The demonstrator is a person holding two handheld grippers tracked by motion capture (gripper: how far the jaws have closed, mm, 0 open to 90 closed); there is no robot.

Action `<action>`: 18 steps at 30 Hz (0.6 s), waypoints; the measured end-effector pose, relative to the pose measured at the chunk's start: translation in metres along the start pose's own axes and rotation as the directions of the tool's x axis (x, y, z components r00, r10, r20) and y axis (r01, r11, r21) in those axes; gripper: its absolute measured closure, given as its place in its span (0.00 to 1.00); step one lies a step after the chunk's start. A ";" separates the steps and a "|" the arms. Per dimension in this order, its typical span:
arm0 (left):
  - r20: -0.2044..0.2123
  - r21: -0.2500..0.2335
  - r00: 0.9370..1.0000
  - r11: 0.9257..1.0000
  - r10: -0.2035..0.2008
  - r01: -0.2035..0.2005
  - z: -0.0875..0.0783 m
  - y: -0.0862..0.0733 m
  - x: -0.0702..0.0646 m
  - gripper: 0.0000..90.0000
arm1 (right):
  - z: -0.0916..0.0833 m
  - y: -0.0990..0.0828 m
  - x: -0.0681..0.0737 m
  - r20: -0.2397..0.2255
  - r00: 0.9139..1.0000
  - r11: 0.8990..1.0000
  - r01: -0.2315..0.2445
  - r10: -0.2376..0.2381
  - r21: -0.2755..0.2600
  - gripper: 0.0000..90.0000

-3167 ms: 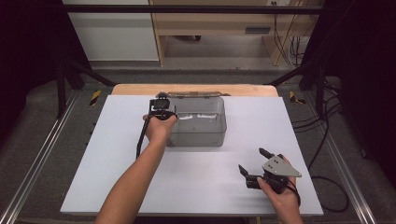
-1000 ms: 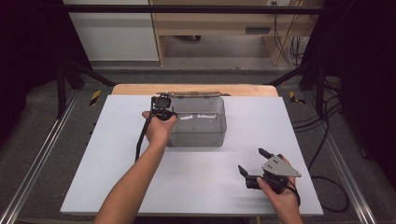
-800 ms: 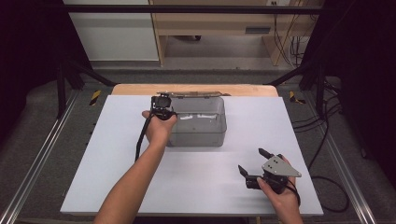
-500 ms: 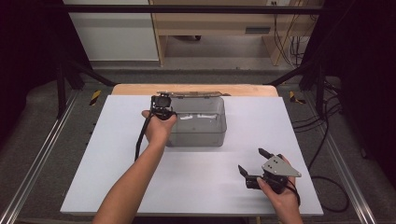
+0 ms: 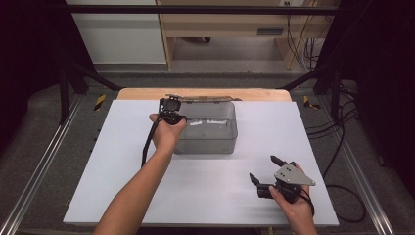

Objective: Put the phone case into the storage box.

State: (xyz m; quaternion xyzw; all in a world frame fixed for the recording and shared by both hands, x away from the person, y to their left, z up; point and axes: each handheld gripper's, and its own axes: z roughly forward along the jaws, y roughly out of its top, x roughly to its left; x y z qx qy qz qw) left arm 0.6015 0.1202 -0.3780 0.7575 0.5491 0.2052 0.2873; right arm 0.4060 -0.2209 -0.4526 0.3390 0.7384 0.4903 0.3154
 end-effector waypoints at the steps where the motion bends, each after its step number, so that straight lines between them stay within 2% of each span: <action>1: 0.003 -0.003 1.000 1.000 0.001 -0.001 -0.001 0.000 0.000 0.76 | 0.000 0.000 0.000 0.001 1.000 1.000 0.000 0.000 0.000 0.09; 5: 0.008 -0.016 1.000 1.000 0.006 -0.006 -0.003 0.000 -0.001 0.74 | 0.000 0.000 0.000 0.001 1.000 1.000 0.003 -0.003 0.002 0.09; 9: 0.014 -0.047 1.000 0.999 0.013 -0.013 -0.006 0.000 -0.003 0.68 | 0.001 0.000 0.000 0.001 1.000 1.000 0.003 -0.003 0.003 0.09; 14: 0.013 -0.087 0.999 0.995 0.046 -0.045 -0.010 0.000 -0.006 0.53 | 0.001 0.000 0.001 0.001 1.000 1.000 0.007 -0.007 0.005 0.09; 18: 0.011 -0.114 0.999 0.992 0.052 -0.051 -0.013 0.000 -0.008 0.41 | 0.001 0.000 0.001 0.003 1.000 1.000 0.008 -0.008 0.005 0.09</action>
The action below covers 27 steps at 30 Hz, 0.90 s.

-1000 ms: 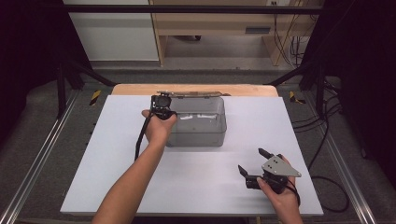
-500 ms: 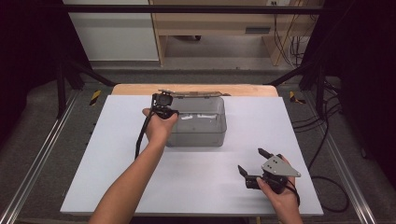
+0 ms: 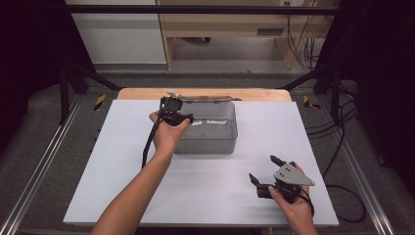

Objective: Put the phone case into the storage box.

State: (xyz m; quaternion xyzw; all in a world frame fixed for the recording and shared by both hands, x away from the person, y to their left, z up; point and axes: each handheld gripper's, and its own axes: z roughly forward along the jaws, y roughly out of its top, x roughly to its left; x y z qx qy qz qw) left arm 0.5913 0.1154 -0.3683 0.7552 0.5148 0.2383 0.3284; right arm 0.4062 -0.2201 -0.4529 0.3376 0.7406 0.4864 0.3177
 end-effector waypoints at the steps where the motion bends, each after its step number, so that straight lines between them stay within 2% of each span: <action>1: -0.004 -0.006 1.000 1.000 0.008 -0.008 -0.001 0.000 0.000 0.40 | 0.000 0.000 0.000 0.000 1.000 1.000 -0.001 0.001 0.001 0.09; 3: -0.015 -0.021 1.000 1.000 0.013 -0.013 -0.003 0.000 -0.001 0.31 | 0.000 0.000 0.000 0.002 1.000 1.000 0.000 0.000 0.001 0.09; 10: -0.003 -0.078 1.000 0.997 0.012 -0.012 -0.010 -0.004 0.001 0.14 | 0.001 0.000 0.001 0.006 1.000 1.000 0.002 -0.003 0.006 0.09; 13: -0.012 -0.131 1.000 0.991 -0.001 -0.001 -0.016 -0.007 0.004 0.07 | 0.002 -0.001 0.001 0.007 1.000 1.000 0.003 -0.003 0.012 0.09; 20: 0.023 -0.212 1.000 0.977 -0.007 0.012 -0.026 -0.011 0.011 0.06 | 0.003 -0.001 0.002 0.011 1.000 1.000 0.009 -0.009 0.019 0.08; 27: 0.038 -0.254 0.999 0.967 -0.005 0.015 -0.032 -0.017 0.015 0.06 | 0.002 -0.001 0.002 0.015 1.000 1.000 0.008 -0.008 0.020 0.08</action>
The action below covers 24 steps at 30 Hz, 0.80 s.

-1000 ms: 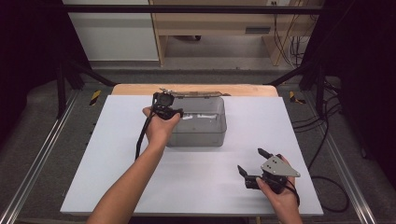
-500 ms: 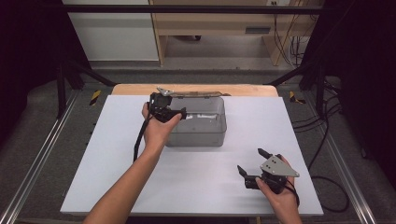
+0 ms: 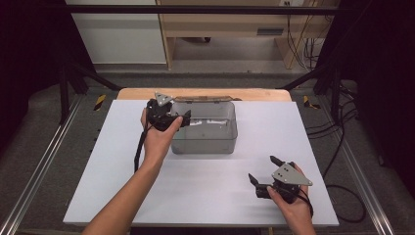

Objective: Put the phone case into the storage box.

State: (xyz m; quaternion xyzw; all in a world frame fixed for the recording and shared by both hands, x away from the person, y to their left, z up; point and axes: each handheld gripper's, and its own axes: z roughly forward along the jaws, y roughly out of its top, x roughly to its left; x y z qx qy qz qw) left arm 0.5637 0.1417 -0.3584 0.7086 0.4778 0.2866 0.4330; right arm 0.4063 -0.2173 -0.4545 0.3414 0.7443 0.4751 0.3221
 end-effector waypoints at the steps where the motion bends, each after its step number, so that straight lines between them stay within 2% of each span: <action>1: 0.001 -0.002 1.000 1.000 0.005 -0.005 -0.001 0.000 0.001 0.06 | 0.000 0.000 -0.001 0.002 1.000 1.000 0.004 -0.004 -0.001 0.08; 6: 0.012 -0.060 1.000 0.998 -0.003 0.003 -0.009 -0.002 0.004 0.05 | 0.000 0.000 -0.002 0.004 1.000 1.000 -0.003 0.003 -0.001 0.08; 11: 0.023 -0.097 1.000 0.995 0.000 0.002 -0.021 -0.008 0.012 0.05 | 0.000 0.000 -0.002 0.002 1.000 1.000 -0.012 0.012 -0.003 0.08; 17: 0.036 -0.151 0.999 0.988 0.031 -0.025 -0.044 -0.016 0.029 0.04 | -0.002 -0.001 -0.004 0.005 1.000 1.000 -0.025 0.025 -0.008 0.07; 24: 0.067 -0.189 0.997 0.982 0.029 -0.016 -0.070 -0.028 0.055 0.03 | -0.004 -0.004 -0.006 0.037 0.998 0.999 -0.049 0.049 -0.003 0.06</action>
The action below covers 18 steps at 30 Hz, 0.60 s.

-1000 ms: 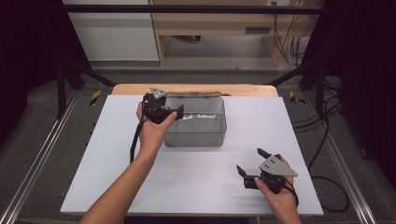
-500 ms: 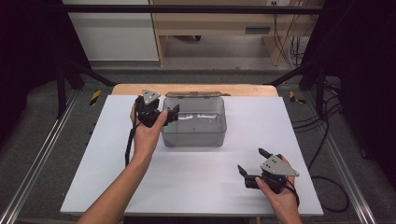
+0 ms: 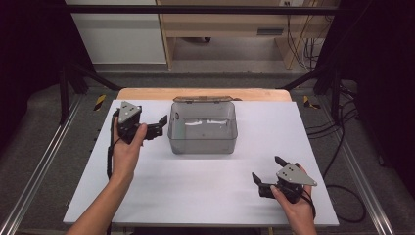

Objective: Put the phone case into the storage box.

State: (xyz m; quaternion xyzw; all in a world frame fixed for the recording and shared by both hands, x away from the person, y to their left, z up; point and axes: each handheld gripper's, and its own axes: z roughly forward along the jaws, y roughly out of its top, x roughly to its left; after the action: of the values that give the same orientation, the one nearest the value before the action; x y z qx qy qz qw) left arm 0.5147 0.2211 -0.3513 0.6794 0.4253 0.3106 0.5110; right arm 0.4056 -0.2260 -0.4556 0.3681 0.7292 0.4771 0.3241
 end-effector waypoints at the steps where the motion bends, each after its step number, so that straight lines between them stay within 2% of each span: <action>1: 0.002 -0.005 1.000 1.000 0.004 -0.004 -0.003 -0.001 0.003 0.03 | -0.001 -0.001 0.000 0.005 1.000 1.000 -0.001 0.001 -0.002 0.06; 3: -0.004 -0.033 1.000 0.999 0.015 -0.015 -0.011 -0.004 0.011 0.03 | -0.003 -0.002 0.000 0.011 1.000 1.000 -0.005 0.005 -0.014 0.06; 4: 0.009 -0.041 1.000 0.999 0.001 0.000 -0.016 -0.007 0.014 0.03 | -0.005 -0.002 0.000 0.015 1.000 1.000 -0.009 0.009 -0.018 0.06; 7: 0.005 -0.054 1.000 0.998 -0.019 0.019 -0.027 -0.015 0.022 0.03 | -0.007 -0.005 -0.002 0.022 1.000 0.999 -0.019 0.020 -0.032 0.05; 11: -0.010 -0.058 1.000 0.998 -0.008 0.007 -0.041 -0.031 0.031 0.03 | -0.010 -0.008 -0.007 0.032 0.998 0.997 -0.053 0.055 -0.057 0.05; 14: -0.010 -0.070 1.000 0.997 -0.016 0.015 -0.052 -0.045 0.036 0.03 | -0.011 -0.009 -0.010 0.041 0.996 0.995 -0.074 0.077 -0.064 0.05; 18: -0.019 -0.093 1.000 0.996 -0.017 0.015 -0.066 -0.063 0.042 0.03 | -0.011 -0.010 -0.012 0.045 0.995 0.994 -0.081 0.084 -0.079 0.05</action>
State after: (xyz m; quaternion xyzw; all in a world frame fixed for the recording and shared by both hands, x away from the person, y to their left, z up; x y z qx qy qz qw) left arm 0.4603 0.2941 -0.3938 0.6483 0.4209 0.3328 0.5402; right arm 0.4004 -0.2443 -0.4601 0.3967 0.6863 0.5088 0.3358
